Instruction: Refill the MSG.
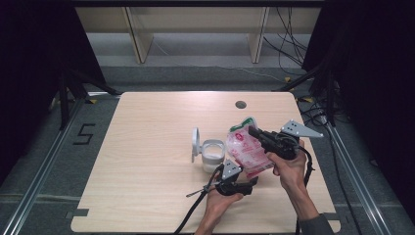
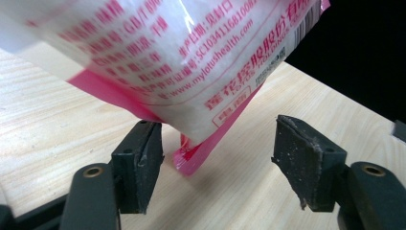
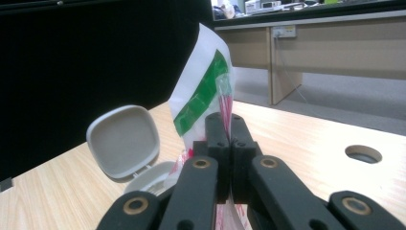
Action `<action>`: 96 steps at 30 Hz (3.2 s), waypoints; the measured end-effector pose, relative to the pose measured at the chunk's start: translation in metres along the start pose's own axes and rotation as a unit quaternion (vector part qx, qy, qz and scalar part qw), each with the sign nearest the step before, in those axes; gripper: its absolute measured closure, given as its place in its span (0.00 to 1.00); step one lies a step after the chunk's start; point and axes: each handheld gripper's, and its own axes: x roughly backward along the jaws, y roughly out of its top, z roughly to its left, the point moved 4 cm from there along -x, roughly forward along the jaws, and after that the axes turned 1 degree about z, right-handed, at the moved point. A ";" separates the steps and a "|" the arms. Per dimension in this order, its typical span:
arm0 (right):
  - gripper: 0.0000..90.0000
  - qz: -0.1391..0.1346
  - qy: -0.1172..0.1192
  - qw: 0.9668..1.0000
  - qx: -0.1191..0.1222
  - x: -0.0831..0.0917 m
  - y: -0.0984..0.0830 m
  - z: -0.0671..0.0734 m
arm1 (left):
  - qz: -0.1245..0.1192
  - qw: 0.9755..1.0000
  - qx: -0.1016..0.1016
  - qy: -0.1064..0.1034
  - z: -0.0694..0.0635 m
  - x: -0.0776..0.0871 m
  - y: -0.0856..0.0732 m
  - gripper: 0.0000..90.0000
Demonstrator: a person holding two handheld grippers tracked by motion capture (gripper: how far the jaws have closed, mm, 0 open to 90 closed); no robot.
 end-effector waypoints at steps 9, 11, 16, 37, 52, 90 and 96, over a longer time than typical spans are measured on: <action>1.00 -0.006 -0.010 1.000 -0.002 0.015 -0.007 -0.013 | 0.001 1.000 -0.006 -0.002 -0.005 0.005 0.000 0.37; 1.00 -0.001 -0.015 1.000 -0.005 0.019 -0.008 -0.014 | 0.004 1.000 -0.012 -0.011 -0.008 0.006 0.000 0.37; 1.00 -0.008 -0.016 1.000 -0.014 0.029 -0.011 -0.019 | 0.001 1.000 -0.016 -0.009 -0.011 0.013 0.002 0.37; 1.00 -0.012 -0.053 0.998 -0.013 0.072 -0.030 -0.031 | -0.019 0.999 -0.041 -0.011 -0.011 0.053 0.002 0.37; 1.00 -0.005 -0.081 0.996 -0.026 0.081 -0.040 -0.047 | -0.031 0.999 -0.037 -0.011 -0.006 0.071 0.001 0.37; 1.00 0.056 -0.149 0.986 -0.058 0.075 -0.082 -0.085 | -0.023 0.999 -0.031 0.012 0.005 0.085 -0.007 0.36; 0.99 0.054 -0.152 0.986 -0.046 0.076 -0.085 -0.089 | -0.022 0.999 -0.036 0.016 0.010 0.091 -0.008 0.36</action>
